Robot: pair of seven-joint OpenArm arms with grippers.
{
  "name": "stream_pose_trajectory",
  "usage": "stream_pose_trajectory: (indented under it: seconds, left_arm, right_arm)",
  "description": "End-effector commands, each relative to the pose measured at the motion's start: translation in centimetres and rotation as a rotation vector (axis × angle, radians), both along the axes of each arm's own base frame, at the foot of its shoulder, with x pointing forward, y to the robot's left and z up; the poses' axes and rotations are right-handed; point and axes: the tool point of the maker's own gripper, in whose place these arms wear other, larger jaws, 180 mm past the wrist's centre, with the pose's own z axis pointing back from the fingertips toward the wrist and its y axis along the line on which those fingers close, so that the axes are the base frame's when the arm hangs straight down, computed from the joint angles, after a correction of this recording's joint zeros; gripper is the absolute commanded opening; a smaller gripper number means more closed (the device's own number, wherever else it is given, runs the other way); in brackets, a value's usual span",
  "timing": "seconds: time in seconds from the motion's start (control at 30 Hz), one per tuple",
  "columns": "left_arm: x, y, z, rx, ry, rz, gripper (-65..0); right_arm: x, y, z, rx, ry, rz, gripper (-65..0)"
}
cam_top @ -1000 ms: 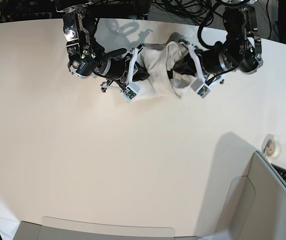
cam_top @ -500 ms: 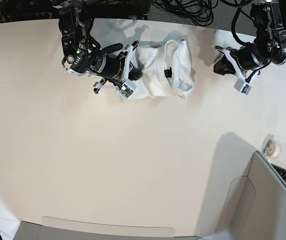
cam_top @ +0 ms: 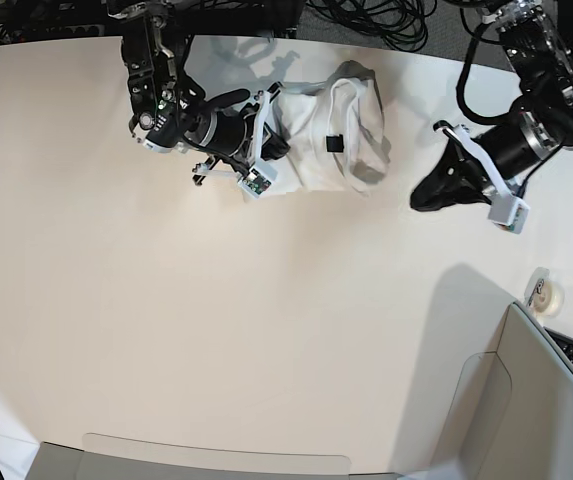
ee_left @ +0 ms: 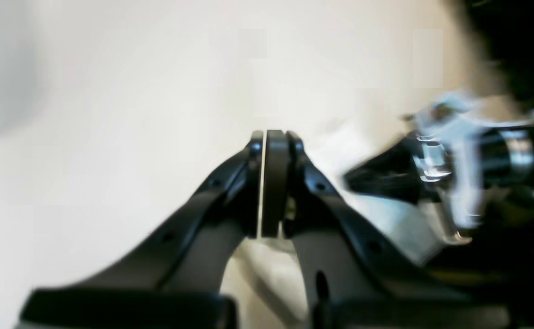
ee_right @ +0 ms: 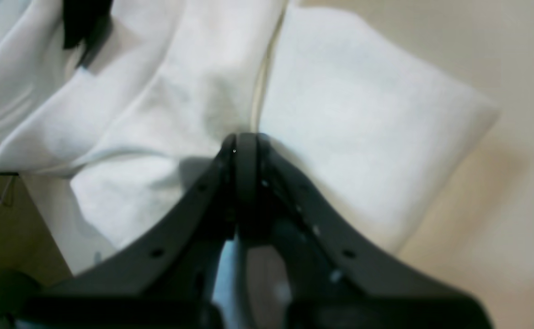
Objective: Layout the t-shirt on the table in an organized manner, then fold the t-shirt properly
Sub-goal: 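Press and tuck the folded bundle with the left gripper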
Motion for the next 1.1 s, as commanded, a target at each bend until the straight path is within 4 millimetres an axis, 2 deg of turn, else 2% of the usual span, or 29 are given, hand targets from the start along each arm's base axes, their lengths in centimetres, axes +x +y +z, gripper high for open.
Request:
stream_pose_trajectory:
  seconds: [0.0, 0.13, 0.3, 0.67, 0.77, 0.83, 0.97, 1.07]
  left_arm:
    - [0.0, -0.9, 0.5, -0.022, -0.018, -0.024, -65.0]
    - [-0.4, -3.6, -0.3, -0.08, 0.016, -0.081, -65.0]
    - [-1.0, -5.2, -2.3, -0.118, 0.095, -0.132, -65.0]
    - [-2.9, -9.2, -3.1, -0.148, 0.144, -0.265, -65.0]
    - [-3.2, -9.8, -3.5, -0.144, 0.158, -0.284, -65.0]
    - [-3.4, -9.8, -5.0, -0.104, 0.197, -0.283, -65.0]
    - [-4.2, -8.8, -9.7, 0.008, 0.333, -0.267, -65.0]
    - [-3.7, -7.8, -11.3, 0.07, 0.351, -0.227, -65.0]
  right_arm:
    - [0.4, 0.4, 0.7, 0.026, -0.019, -0.001, -65.0]
    - [0.3, 0.4, 0.6, 0.026, -0.016, -0.001, -65.0]
    - [0.2, 0.5, 0.5, 0.029, -0.013, -0.002, -65.0]
    - [-0.2, 0.5, 0.3, 0.03, -0.003, -0.002, -65.0]
    - [-0.2, 0.5, 0.3, 0.03, -0.003, -0.002, -65.0]
    - [-0.2, 0.6, 0.3, 0.031, -0.003, -0.002, -65.0]
    - [-0.2, 0.5, 0.3, 0.03, -0.003, -0.002, -65.0]
    - [-0.3, 0.5, 0.3, 0.028, -0.001, -0.002, -65.0]
